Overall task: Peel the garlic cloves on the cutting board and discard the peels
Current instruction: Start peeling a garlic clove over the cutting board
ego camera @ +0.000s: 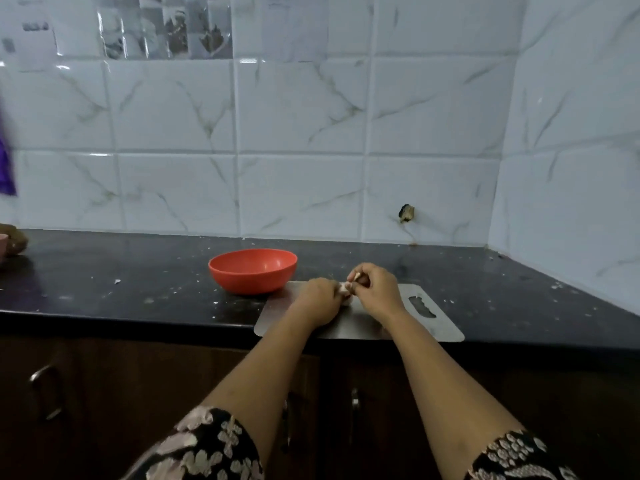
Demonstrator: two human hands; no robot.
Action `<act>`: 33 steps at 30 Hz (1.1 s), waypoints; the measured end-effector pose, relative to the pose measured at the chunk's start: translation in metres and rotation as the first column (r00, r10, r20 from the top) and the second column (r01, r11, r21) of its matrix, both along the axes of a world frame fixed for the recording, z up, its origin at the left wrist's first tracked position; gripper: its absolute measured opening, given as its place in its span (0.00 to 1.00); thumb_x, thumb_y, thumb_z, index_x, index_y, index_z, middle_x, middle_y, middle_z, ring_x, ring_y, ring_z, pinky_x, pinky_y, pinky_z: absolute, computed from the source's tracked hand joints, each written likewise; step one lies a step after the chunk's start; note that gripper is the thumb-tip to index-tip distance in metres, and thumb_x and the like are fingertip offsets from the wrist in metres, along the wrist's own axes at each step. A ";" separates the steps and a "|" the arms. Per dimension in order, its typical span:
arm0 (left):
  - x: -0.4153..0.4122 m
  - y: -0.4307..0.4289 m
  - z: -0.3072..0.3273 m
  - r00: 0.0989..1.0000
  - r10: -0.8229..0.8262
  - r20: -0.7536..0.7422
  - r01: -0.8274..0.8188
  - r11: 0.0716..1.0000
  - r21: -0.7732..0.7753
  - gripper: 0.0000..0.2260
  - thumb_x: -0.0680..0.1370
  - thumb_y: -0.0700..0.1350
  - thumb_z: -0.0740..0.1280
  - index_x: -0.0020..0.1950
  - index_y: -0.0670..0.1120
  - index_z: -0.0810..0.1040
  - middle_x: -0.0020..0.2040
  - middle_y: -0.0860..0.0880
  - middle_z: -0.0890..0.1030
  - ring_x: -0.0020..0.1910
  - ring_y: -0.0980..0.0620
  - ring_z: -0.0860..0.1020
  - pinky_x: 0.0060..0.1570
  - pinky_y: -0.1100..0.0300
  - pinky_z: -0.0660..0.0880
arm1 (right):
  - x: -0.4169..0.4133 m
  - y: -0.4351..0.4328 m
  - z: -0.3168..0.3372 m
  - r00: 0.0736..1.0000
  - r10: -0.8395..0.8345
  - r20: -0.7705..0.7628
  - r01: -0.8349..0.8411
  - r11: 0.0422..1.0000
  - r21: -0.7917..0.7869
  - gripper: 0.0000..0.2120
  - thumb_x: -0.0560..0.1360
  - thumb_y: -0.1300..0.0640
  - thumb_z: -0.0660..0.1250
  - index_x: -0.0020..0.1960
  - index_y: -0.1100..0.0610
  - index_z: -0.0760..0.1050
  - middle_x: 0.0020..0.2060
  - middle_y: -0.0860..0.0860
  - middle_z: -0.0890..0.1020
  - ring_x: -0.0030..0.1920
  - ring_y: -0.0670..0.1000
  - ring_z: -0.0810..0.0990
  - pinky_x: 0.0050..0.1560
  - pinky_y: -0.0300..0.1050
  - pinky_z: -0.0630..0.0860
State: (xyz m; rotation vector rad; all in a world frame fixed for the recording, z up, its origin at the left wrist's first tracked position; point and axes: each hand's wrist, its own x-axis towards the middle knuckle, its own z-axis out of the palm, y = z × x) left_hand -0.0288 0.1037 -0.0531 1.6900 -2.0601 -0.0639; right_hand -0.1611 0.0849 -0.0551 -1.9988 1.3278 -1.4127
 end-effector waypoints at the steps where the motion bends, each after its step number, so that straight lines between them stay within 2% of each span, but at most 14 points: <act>1: 0.000 -0.001 0.000 1.000 0.000 -0.004 0.000 1.000 -0.016 0.16 0.82 0.48 0.57 0.58 0.40 0.79 0.59 0.37 0.79 0.58 0.39 0.76 0.56 0.52 0.69 | 0.000 -0.001 -0.001 1.000 -0.011 0.001 0.011 1.000 0.009 0.06 0.72 0.67 0.71 0.42 0.57 0.78 0.34 0.49 0.80 0.38 0.48 0.79 0.39 0.30 0.72; 7: -0.004 -0.004 -0.008 0.999 0.029 0.044 -0.022 0.988 -0.152 0.18 0.82 0.52 0.57 0.56 0.39 0.79 0.57 0.38 0.80 0.57 0.39 0.76 0.53 0.51 0.70 | -0.001 -0.005 -0.002 0.998 -0.070 -0.006 0.071 0.997 0.029 0.08 0.73 0.64 0.72 0.39 0.53 0.76 0.32 0.49 0.78 0.35 0.46 0.76 0.36 0.34 0.71; 11: -0.004 -0.003 -0.009 0.998 0.035 0.055 -0.026 0.987 -0.162 0.19 0.82 0.52 0.56 0.55 0.38 0.78 0.57 0.38 0.79 0.57 0.39 0.75 0.53 0.51 0.69 | -0.001 -0.006 -0.004 0.999 -0.047 0.022 0.046 0.998 0.044 0.10 0.73 0.64 0.71 0.39 0.51 0.75 0.34 0.52 0.80 0.38 0.50 0.80 0.41 0.38 0.75; 14: 0.003 -0.004 -0.006 0.998 -0.023 -0.056 0.017 0.994 -0.104 0.16 0.80 0.49 0.60 0.53 0.38 0.80 0.55 0.38 0.81 0.56 0.40 0.77 0.52 0.53 0.69 | -0.004 -0.004 -0.002 0.969 0.126 0.214 -0.156 0.979 0.132 0.08 0.73 0.67 0.70 0.47 0.56 0.78 0.37 0.55 0.82 0.43 0.52 0.83 0.47 0.41 0.80; 16: 0.009 -0.007 -0.004 0.987 -0.060 -0.149 0.054 0.998 -0.044 0.13 0.79 0.49 0.63 0.51 0.40 0.81 0.51 0.39 0.82 0.53 0.42 0.78 0.48 0.55 0.69 | -0.007 -0.005 -0.004 0.949 0.205 0.239 -0.254 0.947 0.195 0.09 0.73 0.68 0.71 0.51 0.60 0.80 0.43 0.56 0.84 0.47 0.52 0.84 0.48 0.38 0.79; 19: 0.023 -0.014 -0.002 0.969 -0.149 -0.199 0.166 0.984 0.067 0.11 0.78 0.51 0.67 0.50 0.44 0.81 0.45 0.44 0.82 0.46 0.48 0.78 0.39 0.60 0.65 | -0.009 -0.008 -0.007 0.966 0.232 0.112 -0.252 0.944 0.212 0.07 0.71 0.66 0.73 0.49 0.59 0.83 0.45 0.53 0.86 0.51 0.51 0.84 0.52 0.42 0.79; 21: 0.036 -0.021 0.001 0.940 -0.227 -0.257 0.266 0.955 0.131 0.11 0.76 0.52 0.69 0.53 0.47 0.82 0.44 0.50 0.81 0.43 0.56 0.76 0.39 0.63 0.67 | -0.008 -0.010 -0.007 0.977 0.212 -0.002 -0.208 0.962 0.175 0.06 0.71 0.63 0.74 0.46 0.55 0.83 0.44 0.50 0.86 0.49 0.48 0.84 0.54 0.43 0.79; 24: 0.046 -0.035 0.005 0.922 -0.290 -0.257 0.339 0.924 0.174 0.12 0.74 0.55 0.71 0.54 0.52 0.84 0.48 0.51 0.84 0.45 0.57 0.76 0.50 0.60 0.73 | -0.008 -0.006 -0.005 0.978 0.119 -0.174 -0.107 0.991 0.079 0.05 0.72 0.61 0.73 0.47 0.55 0.84 0.41 0.46 0.86 0.44 0.41 0.83 0.48 0.37 0.78; 28: 0.053 -0.052 0.009 0.912 -0.374 -0.169 0.406 0.884 0.232 0.13 0.73 0.59 0.70 0.52 0.55 0.83 0.48 0.53 0.83 0.46 0.55 0.78 0.51 0.56 0.74 | -0.001 -0.007 -0.003 0.976 0.028 -0.218 -0.025 1.000 0.018 0.06 0.71 0.60 0.70 0.39 0.52 0.84 0.34 0.47 0.84 0.36 0.45 0.81 0.39 0.39 0.75; 31: 0.054 -0.050 0.002 0.924 -0.346 -0.165 0.373 0.911 0.176 0.14 0.72 0.61 0.68 0.51 0.54 0.82 0.46 0.53 0.83 0.45 0.53 0.79 0.47 0.55 0.73 | 0.002 -0.006 0.002 0.956 0.032 -0.291 -0.035 0.999 -0.007 0.13 0.71 0.60 0.69 0.31 0.45 0.78 0.28 0.43 0.79 0.30 0.41 0.75 0.32 0.33 0.67; 33: 0.057 -0.049 -0.006 0.913 -0.354 -0.201 0.377 0.922 0.089 0.09 0.76 0.56 0.67 0.50 0.54 0.82 0.45 0.53 0.82 0.41 0.57 0.76 0.43 0.60 0.70 | 0.009 -0.006 0.000 0.954 0.008 -0.300 -0.020 0.999 -0.040 0.17 0.71 0.60 0.69 0.28 0.43 0.73 0.25 0.42 0.77 0.29 0.42 0.74 0.30 0.35 0.67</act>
